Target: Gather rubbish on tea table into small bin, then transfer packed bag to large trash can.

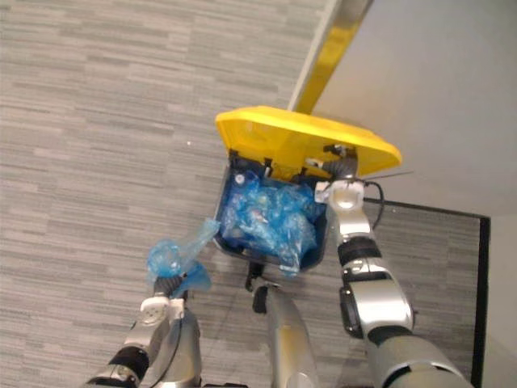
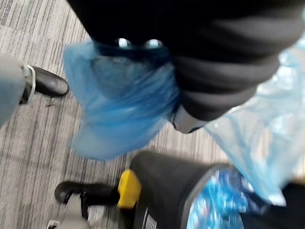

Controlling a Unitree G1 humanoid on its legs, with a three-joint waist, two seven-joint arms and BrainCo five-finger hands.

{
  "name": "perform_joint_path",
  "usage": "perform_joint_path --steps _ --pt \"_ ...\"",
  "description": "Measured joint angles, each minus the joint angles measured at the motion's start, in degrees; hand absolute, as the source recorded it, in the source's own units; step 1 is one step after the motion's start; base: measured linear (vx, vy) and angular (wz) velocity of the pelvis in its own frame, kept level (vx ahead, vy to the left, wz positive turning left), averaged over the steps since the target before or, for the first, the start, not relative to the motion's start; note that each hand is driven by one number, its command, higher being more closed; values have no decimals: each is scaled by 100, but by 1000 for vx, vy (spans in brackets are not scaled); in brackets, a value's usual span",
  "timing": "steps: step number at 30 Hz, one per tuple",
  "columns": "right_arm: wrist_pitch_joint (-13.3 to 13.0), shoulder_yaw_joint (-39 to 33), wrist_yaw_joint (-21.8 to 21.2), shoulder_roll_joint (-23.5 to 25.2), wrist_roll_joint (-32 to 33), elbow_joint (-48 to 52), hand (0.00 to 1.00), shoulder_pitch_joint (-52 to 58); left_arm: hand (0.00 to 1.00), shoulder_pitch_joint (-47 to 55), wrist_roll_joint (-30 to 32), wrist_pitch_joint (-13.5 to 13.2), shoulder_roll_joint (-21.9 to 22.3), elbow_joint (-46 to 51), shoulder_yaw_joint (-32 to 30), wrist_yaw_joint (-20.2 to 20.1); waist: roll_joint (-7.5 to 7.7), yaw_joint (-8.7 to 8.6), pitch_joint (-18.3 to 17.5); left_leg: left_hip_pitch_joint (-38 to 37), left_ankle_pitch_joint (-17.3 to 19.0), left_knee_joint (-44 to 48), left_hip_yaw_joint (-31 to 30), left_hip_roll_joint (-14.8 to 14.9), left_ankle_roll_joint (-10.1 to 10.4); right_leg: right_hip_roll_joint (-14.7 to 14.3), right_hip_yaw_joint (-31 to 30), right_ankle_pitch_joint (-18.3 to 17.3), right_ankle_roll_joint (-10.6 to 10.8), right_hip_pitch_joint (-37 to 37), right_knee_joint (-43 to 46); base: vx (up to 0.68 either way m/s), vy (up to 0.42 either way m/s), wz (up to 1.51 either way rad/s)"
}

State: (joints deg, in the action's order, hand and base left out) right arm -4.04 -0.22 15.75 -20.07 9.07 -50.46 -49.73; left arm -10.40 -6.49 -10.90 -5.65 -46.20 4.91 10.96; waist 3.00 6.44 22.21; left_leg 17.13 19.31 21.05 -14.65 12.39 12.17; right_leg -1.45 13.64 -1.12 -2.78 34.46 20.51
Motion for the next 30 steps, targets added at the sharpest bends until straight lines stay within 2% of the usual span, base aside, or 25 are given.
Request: perform_joint_path --steps 3,5,8,12,14,19,24,30 --pt "1 122 -8 -153 0 0 0 -1 100 37 -68 -5 -38 456 270 -6 -3 -18 2 -21 -20 8 -17 -43 16 42 24 170 103 -229 -299 -72 117 15" --pt "0 209 -12 -250 0 0 0 -7 100 157 -162 -45 -51 994 484 -47 -3 -27 2 -16 -54 11 -24 -146 -46 100 -13 388 271 -398 -621 -104 161 12" --pt "-2 270 -23 -292 -1 0 0 -31 100 294 -276 -73 -166 1552 703 -174 -3 -33 2 20 -80 33 -22 -247 -89 159 -60 540 334 -471 -829 -47 104 3" --pt "-1 284 -137 -326 -8 -1 0 -40 100 347 -415 -88 -318 2131 958 -296 -6 -52 4 77 -92 210 -23 -269 -62 164 -53 605 311 -538 -897 20 60 1" --pt "-1 386 -185 -356 -15 -1 0 -27 100 389 -501 -113 -365 2764 1187 -412 -7 -135 3 41 -84 250 -31 -279 -76 180 -47 627 278 -643 -919 32 44 12" --pt "-7 473 -229 -369 -35 -1 0 -2 100 278 -614 -262 -473 3784 1570 -516 -10 -173 2 48 -37 374 -10 -364 -155 220 -83 663 345 -747 -1055 2 50 0" --pt "-60 592 -251 -371 -36 0 0 1 100 -40 -711 -266 -469 4350 1966 -506 -27 -176 -8 57 31 521 88 -420 -202 240 -189 732 403 -769 -1095 -2 56 -8" --pt "-119 732 -336 -368 -36 40 0 -7 100 -1017 -655 -340 -356 4566 2354 -366 -56 -256 -24 58 93 632 197 -458 -248 236 -311 872 385 -806 -1203 -1 41 -10"
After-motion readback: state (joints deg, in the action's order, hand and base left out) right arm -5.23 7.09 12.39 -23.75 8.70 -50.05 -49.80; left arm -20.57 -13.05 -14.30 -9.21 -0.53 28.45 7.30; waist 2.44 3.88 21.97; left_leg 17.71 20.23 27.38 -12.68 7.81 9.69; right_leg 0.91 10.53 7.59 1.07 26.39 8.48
